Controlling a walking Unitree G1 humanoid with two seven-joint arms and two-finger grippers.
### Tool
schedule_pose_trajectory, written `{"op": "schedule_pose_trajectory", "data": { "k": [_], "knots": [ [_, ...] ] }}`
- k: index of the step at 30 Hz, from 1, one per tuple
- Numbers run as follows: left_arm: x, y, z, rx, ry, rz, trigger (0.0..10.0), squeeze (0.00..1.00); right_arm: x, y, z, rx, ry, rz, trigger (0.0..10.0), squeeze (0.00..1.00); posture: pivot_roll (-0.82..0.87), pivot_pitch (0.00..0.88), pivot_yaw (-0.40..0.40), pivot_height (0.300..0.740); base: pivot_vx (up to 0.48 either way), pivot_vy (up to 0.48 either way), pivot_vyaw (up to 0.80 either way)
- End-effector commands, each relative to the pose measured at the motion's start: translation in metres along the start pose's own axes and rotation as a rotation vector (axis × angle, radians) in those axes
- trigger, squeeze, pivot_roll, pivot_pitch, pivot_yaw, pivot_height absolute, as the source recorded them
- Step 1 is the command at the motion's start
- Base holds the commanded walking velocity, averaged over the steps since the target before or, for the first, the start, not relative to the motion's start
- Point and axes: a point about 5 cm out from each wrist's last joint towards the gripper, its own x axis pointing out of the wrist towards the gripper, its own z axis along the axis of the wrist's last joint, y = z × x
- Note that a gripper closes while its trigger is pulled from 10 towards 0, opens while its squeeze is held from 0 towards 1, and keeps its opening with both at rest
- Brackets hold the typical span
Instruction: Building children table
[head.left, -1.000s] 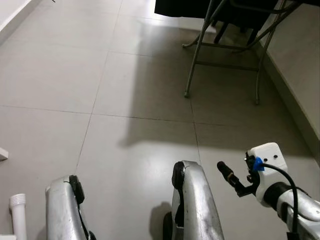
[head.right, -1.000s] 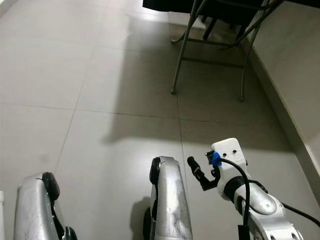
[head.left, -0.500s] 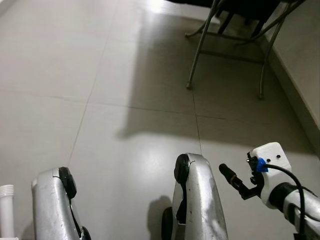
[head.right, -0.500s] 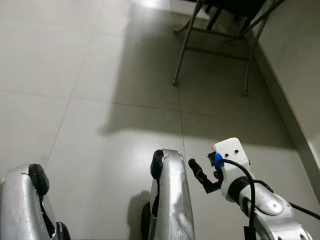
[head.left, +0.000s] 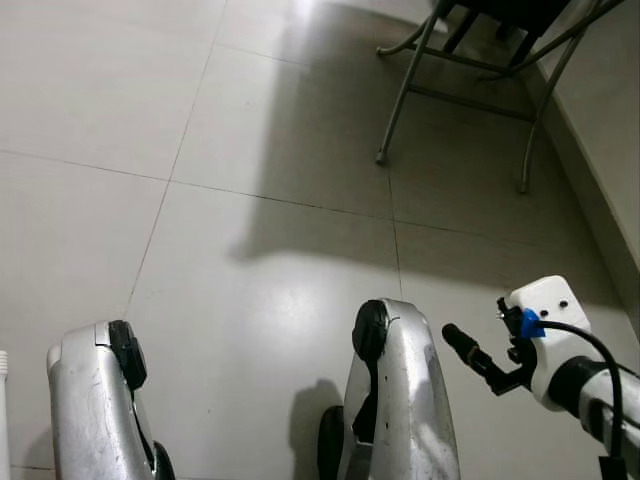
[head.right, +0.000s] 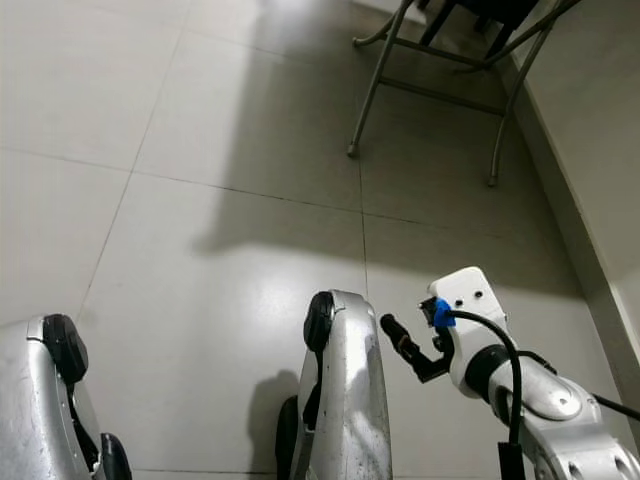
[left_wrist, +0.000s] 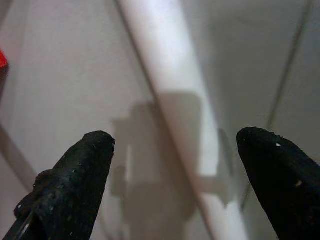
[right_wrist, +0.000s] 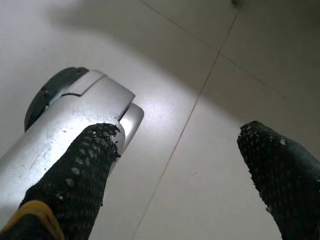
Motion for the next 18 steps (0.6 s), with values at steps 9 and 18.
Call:
{"op": "schedule_pose_trajectory", "data": {
  "k": [9,18],
  "knots": [
    [-0.004,0.004,-0.013,0.022,0.006,0.001,10.0,0.0,-0.009,-0.006,-0.005,-0.008,0.067,0.015,10.0,0.0,-0.28,0.436,-0.278,0.3,0.0,0.0,0.0],
    [0.0,-0.004,-0.009,0.039,-0.004,-0.023,10.0,0.0,-0.02,-0.015,0.0,-0.042,0.087,0.011,10.0,0.0,-0.36,0.458,-0.312,0.3,0.0,0.0,0.0]
  ]
}}
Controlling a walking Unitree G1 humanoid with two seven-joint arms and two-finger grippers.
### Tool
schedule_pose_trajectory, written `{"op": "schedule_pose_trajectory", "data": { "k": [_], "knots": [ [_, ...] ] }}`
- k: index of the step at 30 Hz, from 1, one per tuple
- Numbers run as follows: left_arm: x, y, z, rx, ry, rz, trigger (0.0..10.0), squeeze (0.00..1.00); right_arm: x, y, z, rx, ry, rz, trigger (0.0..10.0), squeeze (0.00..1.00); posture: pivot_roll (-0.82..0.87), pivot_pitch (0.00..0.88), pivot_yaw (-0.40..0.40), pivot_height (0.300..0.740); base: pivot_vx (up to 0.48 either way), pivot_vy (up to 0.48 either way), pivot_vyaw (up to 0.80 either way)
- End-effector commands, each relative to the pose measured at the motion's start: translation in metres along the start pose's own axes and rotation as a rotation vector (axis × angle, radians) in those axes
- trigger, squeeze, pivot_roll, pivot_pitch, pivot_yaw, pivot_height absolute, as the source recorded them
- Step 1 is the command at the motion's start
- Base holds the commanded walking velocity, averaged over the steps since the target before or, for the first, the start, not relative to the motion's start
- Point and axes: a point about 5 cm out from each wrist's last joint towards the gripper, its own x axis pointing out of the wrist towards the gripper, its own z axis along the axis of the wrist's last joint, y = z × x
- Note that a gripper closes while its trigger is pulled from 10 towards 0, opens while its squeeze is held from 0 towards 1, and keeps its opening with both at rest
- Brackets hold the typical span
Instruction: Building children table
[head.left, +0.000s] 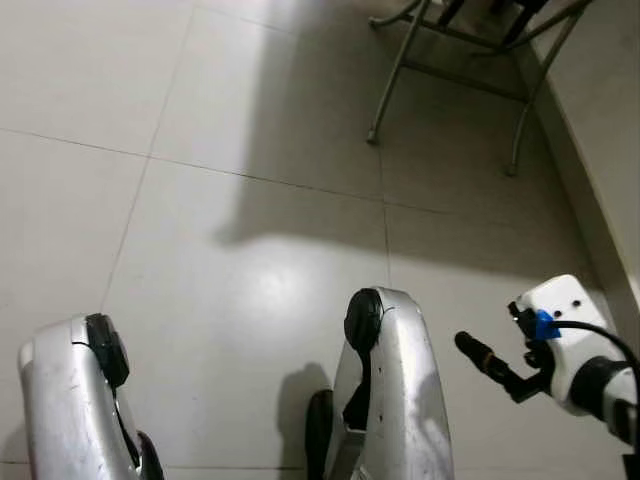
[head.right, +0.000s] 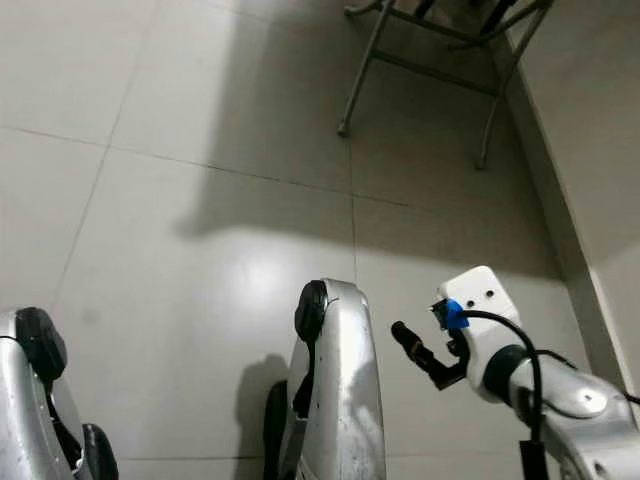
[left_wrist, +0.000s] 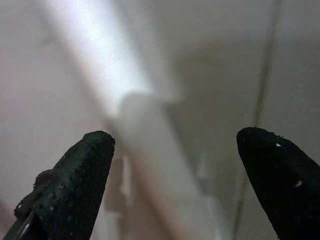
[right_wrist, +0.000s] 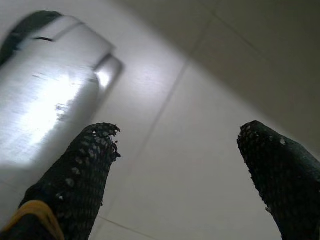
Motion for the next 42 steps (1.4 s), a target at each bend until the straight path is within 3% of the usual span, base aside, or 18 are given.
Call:
{"op": "schedule_pose_trajectory", "data": {
  "k": [1,16,23,35,36,39,40,42],
  "knots": [
    [-0.008,-0.004,-0.022,0.028,0.076,-0.024,10.0,0.0,-0.005,-0.001,-0.003,0.003,0.028,0.007,10.0,0.0,-0.38,0.466,-0.319,0.3,0.0,0.0,0.0],
    [-0.014,0.011,-0.038,0.047,0.121,0.035,10.0,0.0,-0.006,-0.011,0.003,-0.024,0.044,0.025,10.0,0.0,-0.4,0.482,-0.358,0.3,0.0,0.0,0.0],
    [-0.015,0.016,-0.044,0.001,0.167,0.112,10.0,0.0,-0.012,-0.019,0.01,-0.06,0.037,0.026,10.0,0.0,-0.46,0.48,-0.395,0.3,0.0,0.0,0.0],
    [-0.011,-0.004,-0.042,-0.072,0.196,0.102,10.0,0.0,-0.027,-0.036,0.028,-0.137,0.024,-0.003,10.0,0.0,-0.59,0.469,-0.4,0.3,0.0,0.0,0.0],
    [-0.01,-0.009,-0.04,-0.08,0.187,0.081,8.3,0.0,-0.029,-0.038,0.029,-0.142,0.025,-0.011,10.0,0.0,-0.59,0.471,-0.4,0.3,0.0,0.0,0.0],
    [-0.009,-0.013,-0.039,-0.085,0.18,0.066,8.3,0.0,-0.03,-0.039,0.03,-0.145,0.026,-0.017,10.0,0.0,-0.59,0.471,-0.4,0.3,0.0,0.0,0.0],
    [-0.008,-0.021,-0.034,-0.087,0.15,0.029,0.0,0.0,-0.031,-0.04,0.03,-0.144,0.022,-0.022,10.0,0.0,-0.56,0.471,-0.4,0.3,0.0,0.0,0.0],
    [-0.008,-0.034,-0.028,-0.076,0.11,-0.041,0.0,0.0,-0.031,-0.039,0.029,-0.139,0.009,-0.022,10.0,0.0,-0.55,0.473,-0.4,0.3,0.0,0.0,0.0]
  ]
}}
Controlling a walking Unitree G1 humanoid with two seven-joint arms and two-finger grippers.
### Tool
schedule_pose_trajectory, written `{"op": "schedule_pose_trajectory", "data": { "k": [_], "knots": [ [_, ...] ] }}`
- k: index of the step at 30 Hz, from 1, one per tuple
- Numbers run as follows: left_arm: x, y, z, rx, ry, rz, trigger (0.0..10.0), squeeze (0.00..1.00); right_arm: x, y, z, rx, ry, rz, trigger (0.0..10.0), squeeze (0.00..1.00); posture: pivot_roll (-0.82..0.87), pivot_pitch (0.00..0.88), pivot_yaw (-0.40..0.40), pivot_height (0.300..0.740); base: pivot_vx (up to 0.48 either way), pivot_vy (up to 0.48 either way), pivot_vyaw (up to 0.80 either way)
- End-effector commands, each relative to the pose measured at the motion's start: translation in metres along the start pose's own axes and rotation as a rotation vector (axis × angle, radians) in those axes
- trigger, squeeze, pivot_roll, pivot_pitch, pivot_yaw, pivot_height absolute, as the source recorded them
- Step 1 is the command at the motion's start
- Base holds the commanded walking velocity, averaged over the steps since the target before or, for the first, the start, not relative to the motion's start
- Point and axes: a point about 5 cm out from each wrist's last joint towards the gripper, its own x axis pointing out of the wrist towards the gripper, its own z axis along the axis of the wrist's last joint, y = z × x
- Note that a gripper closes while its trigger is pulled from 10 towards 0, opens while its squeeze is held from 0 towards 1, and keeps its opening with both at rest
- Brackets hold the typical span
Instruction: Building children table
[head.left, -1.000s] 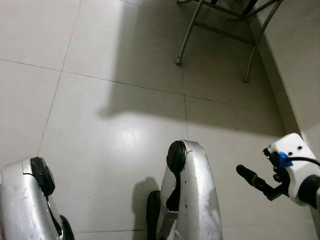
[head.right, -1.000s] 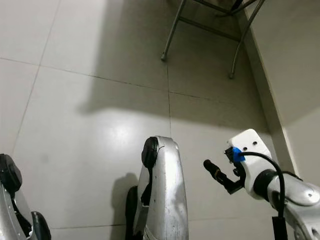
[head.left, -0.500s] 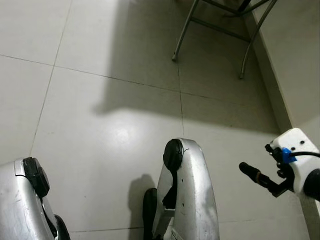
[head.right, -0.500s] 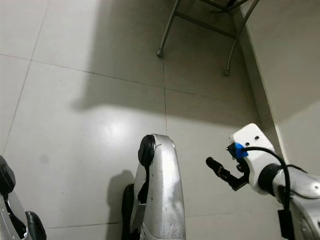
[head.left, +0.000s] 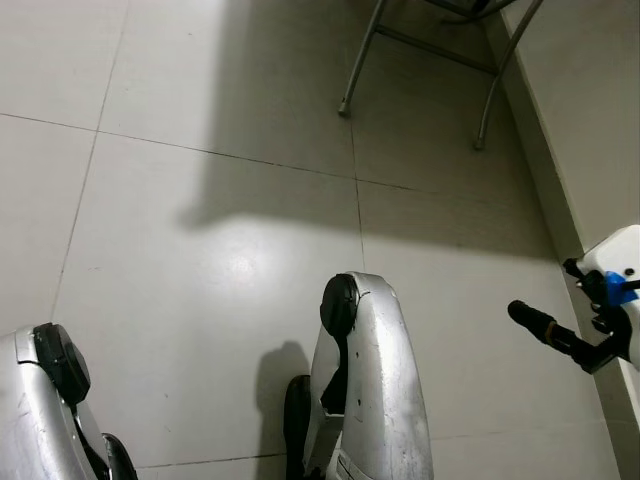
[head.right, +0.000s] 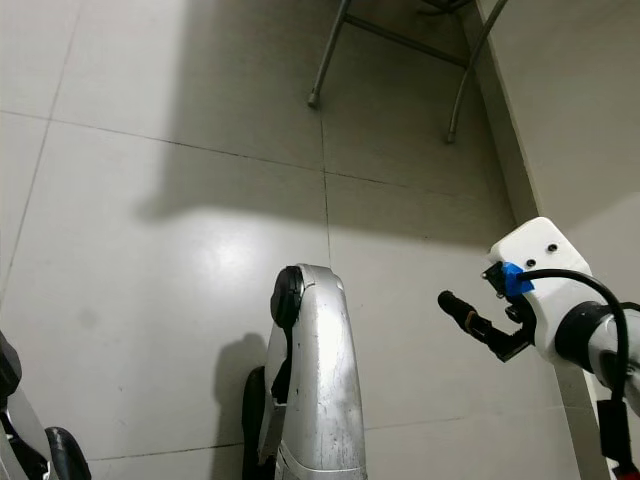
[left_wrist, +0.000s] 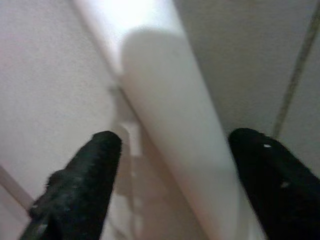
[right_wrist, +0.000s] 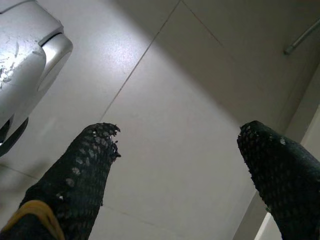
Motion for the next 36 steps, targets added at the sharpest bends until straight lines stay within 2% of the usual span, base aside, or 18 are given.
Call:
{"op": "schedule_pose_trajectory", "data": {
  "k": [1,9,15,17,18,21,27,29,30,33,34,35,36],
  "knots": [
    [-0.006,-0.027,-0.01,0.023,0.018,-0.111,0.0,0.0,-0.002,-0.001,-0.005,0.028,0.012,0.003,10.0,0.0,-0.55,0.473,-0.4,0.3,0.0,0.0,0.0],
    [-0.01,-0.053,-0.007,0.032,-0.002,-0.248,0.0,0.0,-0.003,-0.002,-0.004,0.027,0.001,-0.005,10.0,0.0,-0.55,0.464,-0.4,0.3,0.0,0.0,0.0],
    [-0.011,-0.066,-0.002,0.022,-0.02,-0.315,0.0,0.0,0.0,-0.002,-0.005,0.036,-0.012,-0.014,10.0,0.0,-0.53,0.46,-0.4,0.3,0.0,0.0,0.0],
    [-0.011,-0.066,-0.002,0.022,-0.02,-0.315,0.0,0.0,0.0,-0.002,-0.005,0.036,-0.012,-0.014,10.0,0.0,-0.53,0.46,-0.4,0.3,0.0,0.0,0.0],
    [-0.008,-0.064,0.006,0.0,-0.044,-0.305,0.0,0.0,0.002,0.0,-0.005,0.043,-0.021,-0.017,10.0,0.0,-0.5,0.458,-0.4,0.3,0.0,0.0,0.0],
    [-0.008,-0.063,0.008,-0.009,-0.051,-0.299,0.0,0.0,0.003,0.001,-0.006,0.046,-0.024,-0.019,10.0,0.0,-0.5,0.458,-0.4,0.3,0.0,0.0,0.0],
    [-0.004,-0.058,0.021,-0.07,-0.109,-0.282,0.0,0.0,0.012,0.007,-0.009,0.078,-0.052,-0.028,10.0,0.0,-0.41,0.435,-0.334,0.3,0.0,0.0,0.0],
    [0.0,-0.047,0.033,-0.073,-0.168,-0.246,0.0,0.0,0.023,0.016,-0.011,0.121,-0.068,-0.022,10.0,0.0,-0.34,0.415,-0.285,0.3,0.0,0.0,0.0],
    [0.0,-0.047,0.033,-0.073,-0.168,-0.246,0.0,0.0,0.023,0.016,-0.011,0.121,-0.068,-0.022,10.0,0.0,-0.34,0.415,-0.285,0.3,0.0,0.0,0.0],
    [0.005,-0.017,0.044,-0.054,-0.228,-0.155,0.0,0.0,0.039,0.026,-0.016,0.208,-0.07,-0.034,10.0,0.0,-0.25,0.394,-0.242,0.31,0.0,0.0,0.0],
    [0.005,-0.012,0.046,-0.052,-0.238,-0.141,8.6,0.0,0.041,0.028,-0.017,0.215,-0.067,-0.035,10.0,0.0,-0.25,0.394,-0.242,0.315,0.0,0.0,0.0],
    [0.005,-0.012,0.046,-0.052,-0.238,-0.141,8.6,0.0,0.041,0.028,-0.017,0.215,-0.067,-0.035,10.0,0.0,-0.25,0.394,-0.242,0.315,0.0,0.0,0.0],
    [0.005,0.001,0.055,-0.046,-0.29,-0.116,10.0,0.0,0.05,0.035,-0.019,0.263,-0.076,-0.032,10.0,0.0,-0.18,0.38,-0.2,0.325,0.0,0.0,0.0]
  ]
}}
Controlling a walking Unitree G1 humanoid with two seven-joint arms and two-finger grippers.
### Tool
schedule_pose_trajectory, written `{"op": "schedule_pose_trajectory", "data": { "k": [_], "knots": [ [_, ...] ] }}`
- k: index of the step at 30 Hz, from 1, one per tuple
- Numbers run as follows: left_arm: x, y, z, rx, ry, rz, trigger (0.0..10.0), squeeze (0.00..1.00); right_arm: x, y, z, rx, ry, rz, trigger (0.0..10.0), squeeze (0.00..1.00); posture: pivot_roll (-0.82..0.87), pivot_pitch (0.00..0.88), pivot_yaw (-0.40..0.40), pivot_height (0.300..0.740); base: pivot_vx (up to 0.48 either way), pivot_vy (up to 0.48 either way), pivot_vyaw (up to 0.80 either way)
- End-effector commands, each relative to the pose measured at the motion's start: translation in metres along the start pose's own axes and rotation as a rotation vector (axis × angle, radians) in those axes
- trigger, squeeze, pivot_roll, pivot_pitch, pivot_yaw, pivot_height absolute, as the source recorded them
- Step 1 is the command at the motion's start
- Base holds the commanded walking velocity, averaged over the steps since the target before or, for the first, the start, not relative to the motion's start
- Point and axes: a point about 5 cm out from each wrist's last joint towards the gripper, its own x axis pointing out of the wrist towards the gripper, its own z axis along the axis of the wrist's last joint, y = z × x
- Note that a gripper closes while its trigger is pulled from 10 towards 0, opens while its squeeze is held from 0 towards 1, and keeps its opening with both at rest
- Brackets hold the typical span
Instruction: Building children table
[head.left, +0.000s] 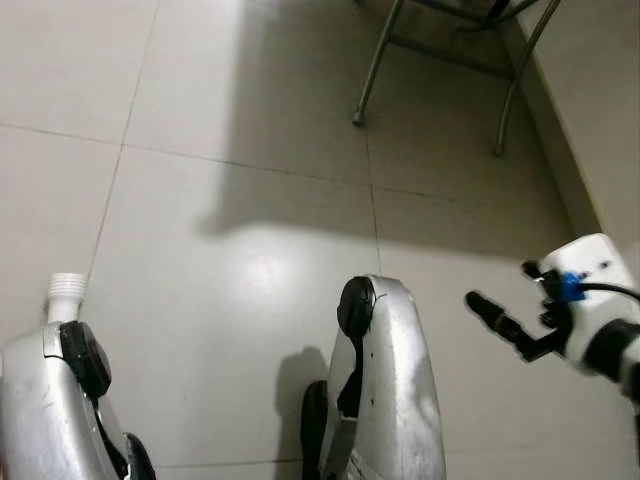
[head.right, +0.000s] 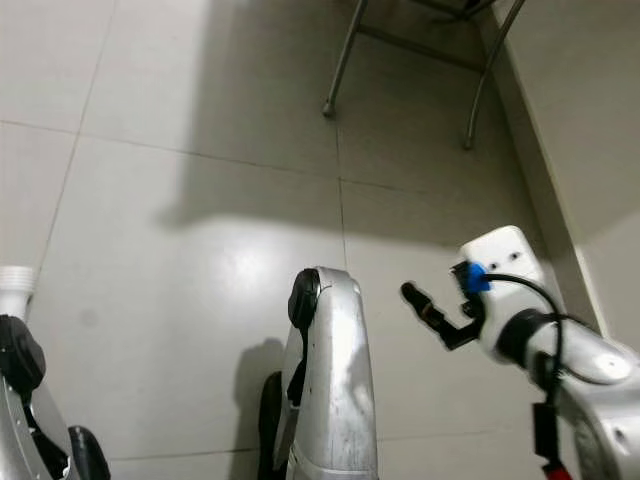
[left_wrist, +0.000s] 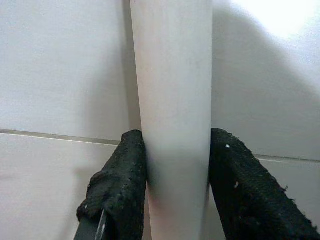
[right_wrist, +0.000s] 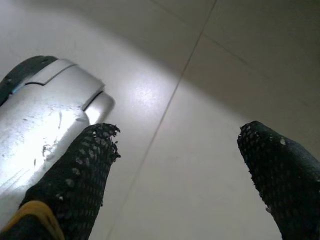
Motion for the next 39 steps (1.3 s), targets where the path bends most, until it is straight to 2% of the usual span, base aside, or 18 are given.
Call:
{"op": "schedule_pose_trajectory", "data": {
  "k": [1,3,4,5,7,9,12,13,14,16,17,18,19,20,24,28,30,39],
  "knots": [
    [-0.012,0.008,-0.019,0.006,0.056,0.019,10.0,0.0,0.004,0.001,-0.009,0.023,0.032,-0.028,10.0,0.0,-0.18,0.38,-0.2,0.325,0.0,0.0,0.0],
    [-0.012,0.018,-0.014,0.037,0.038,0.023,10.0,0.0,0.012,0.006,-0.013,0.07,0.025,-0.034,10.0,0.0,-0.12,0.365,-0.173,0.335,0.0,0.0,0.0],
    [-0.012,0.018,-0.014,0.037,0.038,0.023,10.0,0.0,0.012,0.006,-0.013,0.07,0.025,-0.034,10.0,0.0,-0.12,0.365,-0.173,0.335,0.0,0.0,0.0],
    [-0.015,0.026,-0.015,0.073,0.047,0.027,10.0,0.0,0.017,0.007,-0.016,0.1,0.026,-0.045,10.0,0.0,-0.12,0.365,-0.173,0.345,0.0,0.0,0.0],
    [-0.016,0.03,-0.015,0.079,0.051,0.033,10.0,0.0,0.02,0.008,-0.017,0.111,0.023,-0.047,10.0,0.0,-0.1,0.36,-0.161,0.35,0.0,0.0,0.0],
    [-0.018,0.043,-0.012,0.114,0.04,0.061,10.0,0.0,0.026,0.01,-0.018,0.136,0.009,-0.052,10.0,0.0,-0.07,0.347,-0.148,0.365,0.0,0.0,0.0],
    [-0.017,0.048,0.0,0.112,-0.002,0.065,10.0,0.0,0.029,0.01,-0.018,0.17,-0.003,-0.058,10.0,0.0,-0.05,0.342,-0.139,0.375,0.0,0.0,0.0],
    [-0.014,0.048,0.019,0.134,-0.079,0.044,10.0,0.0,0.033,0.012,-0.019,0.195,-0.015,-0.063,10.0,0.0,-0.01,0.329,-0.12,0.385,0.0,0.0,0.0],
    [-0.014,0.048,0.019,0.134,-0.079,0.044,10.0,0.0,0.033,0.012,-0.019,0.195,-0.015,-0.063,10.0,0.0,-0.01,0.329,-0.12,0.385,0.0,0.0,0.0],
    [-0.01,0.044,0.039,0.148,-0.147,0.019,10.0,0.0,0.039,0.015,-0.02,0.213,-0.026,-0.067,10.0,0.0,0.01,0.317,-0.103,0.395,0.0,0.0,0.0],
    [-0.01,0.044,0.039,0.148,-0.147,0.019,10.0,0.0,0.039,0.015,-0.02,0.213,-0.026,-0.067,10.0,0.0,0.01,0.317,-0.103,0.395,0.0,0.0,0.0],
    [-0.008,0.04,0.052,0.156,-0.191,-0.005,10.0,0.0,0.041,0.018,-0.021,0.231,-0.035,-0.07,10.0,0.0,0.03,0.302,-0.086,0.4,0.0,0.0,0.0],
    [-0.004,0.032,0.081,0.177,-0.281,-0.054,10.0,0.0,0.044,0.02,-0.021,0.262,-0.055,-0.082,10.0,0.0,0.05,0.29,-0.07,0.41,0.0,0.0,0.0],
    [-0.004,0.032,0.081,0.177,-0.281,-0.054,10.0,0.0,0.044,0.02,-0.021,0.262,-0.055,-0.082,10.0,0.0,0.05,0.29,-0.07,0.41,0.0,0.0,0.0],
    [-0.001,0.029,0.104,0.176,-0.335,-0.079,10.0,0.0,0.047,0.022,-0.022,0.292,-0.068,-0.092,10.0,0.0,0.06,0.278,-0.058,0.43,0.0,0.0,0.0],
    [-0.003,0.019,0.137,0.184,-0.434,-0.141,10.0,0.0,0.046,0.024,-0.024,0.302,-0.085,-0.106,10.0,0.0,0.08,0.258,-0.035,0.45,0.0,0.0,0.0],
    [-0.006,0.012,0.149,0.181,-0.468,-0.186,10.0,0.0,0.048,0.026,-0.023,0.313,-0.101,-0.112,10.0,0.0,0.09,0.246,-0.028,0.46,0.0,0.0,0.0],
    [-0.014,-0.012,0.168,0.177,-0.512,-0.317,10.0,0.0,0.059,0.032,-0.016,0.359,-0.144,-0.12,10.0,0.0,0.11,0.214,-0.022,0.49,0.0,0.0,0.0]
  ]
}}
